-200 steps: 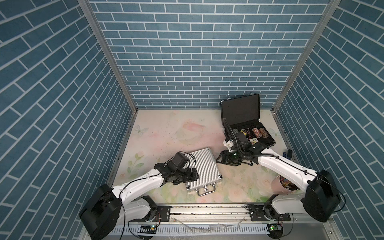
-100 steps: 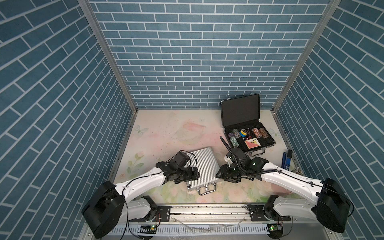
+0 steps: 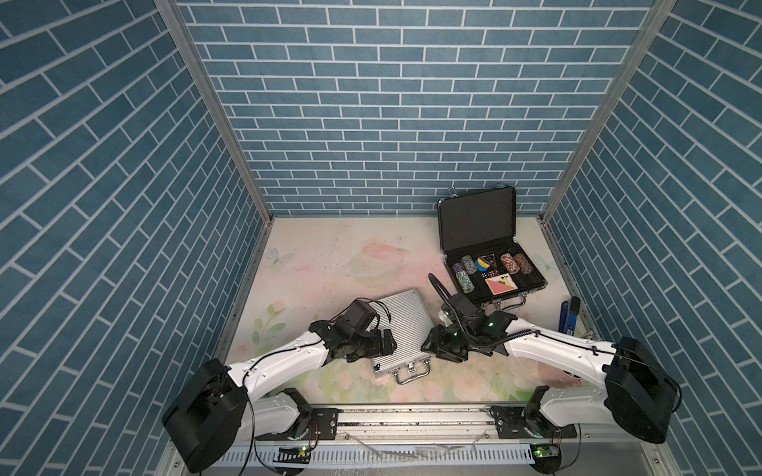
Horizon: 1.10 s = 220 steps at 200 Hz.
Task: Close the poker set cases
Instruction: Adjust the poker set case at the center of the board.
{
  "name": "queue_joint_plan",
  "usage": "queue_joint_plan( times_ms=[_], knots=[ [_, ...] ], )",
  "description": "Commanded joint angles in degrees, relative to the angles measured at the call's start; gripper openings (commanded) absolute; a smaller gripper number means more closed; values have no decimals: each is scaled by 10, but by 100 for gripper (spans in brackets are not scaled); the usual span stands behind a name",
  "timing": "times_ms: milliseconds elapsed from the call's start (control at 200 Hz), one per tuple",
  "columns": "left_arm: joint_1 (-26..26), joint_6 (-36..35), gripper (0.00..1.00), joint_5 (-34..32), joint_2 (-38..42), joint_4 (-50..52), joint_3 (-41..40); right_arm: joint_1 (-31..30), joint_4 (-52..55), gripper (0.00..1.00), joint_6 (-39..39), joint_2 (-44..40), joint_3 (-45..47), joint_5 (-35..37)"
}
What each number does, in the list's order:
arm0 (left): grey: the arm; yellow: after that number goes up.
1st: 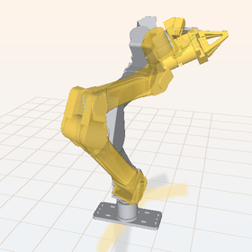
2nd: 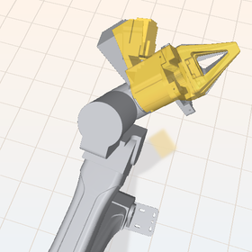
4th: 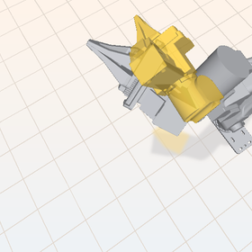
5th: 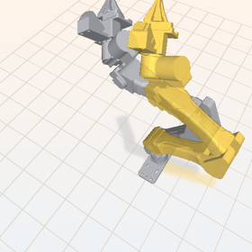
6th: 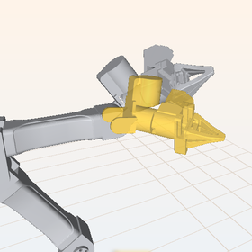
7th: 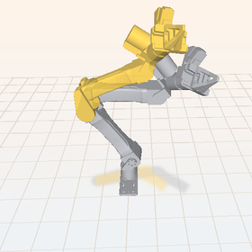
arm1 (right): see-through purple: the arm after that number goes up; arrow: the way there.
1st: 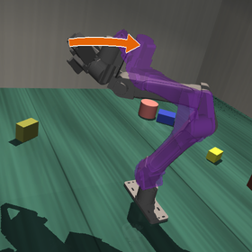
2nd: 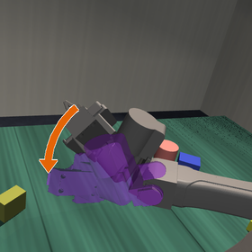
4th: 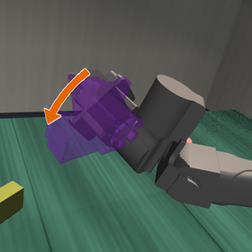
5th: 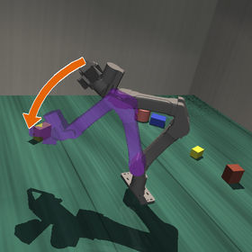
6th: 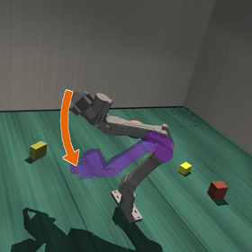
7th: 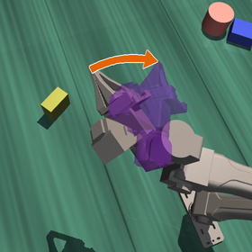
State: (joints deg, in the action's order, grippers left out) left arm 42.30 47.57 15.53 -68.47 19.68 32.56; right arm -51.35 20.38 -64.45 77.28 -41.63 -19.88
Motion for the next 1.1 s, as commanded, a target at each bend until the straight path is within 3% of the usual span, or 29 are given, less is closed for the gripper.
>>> queue_joint_plan(
  times_ms=[0,210,435,625,855,1095],
  knots=[
    [0,-6,100,-21,4,17,1,12,-42,54,16,31,-26,32],
    [-37,-29,100,-5,45,56,18,51,-29,52,70,80,-73,31],
    [-165,-157,100,33,45,157,111,87,-22,51,124,141,-115,4],
    [-246,-268,100,41,-81,176,228,103,-7,51,166,189,-159,-15],
    [-256,-350,100,3,-233,170,334,113,14,51,204,238,-218,-24],
    [-257,-386,93,-15,-299,173,364,112,-5,51,174,194,-196,-34]
  ],
)
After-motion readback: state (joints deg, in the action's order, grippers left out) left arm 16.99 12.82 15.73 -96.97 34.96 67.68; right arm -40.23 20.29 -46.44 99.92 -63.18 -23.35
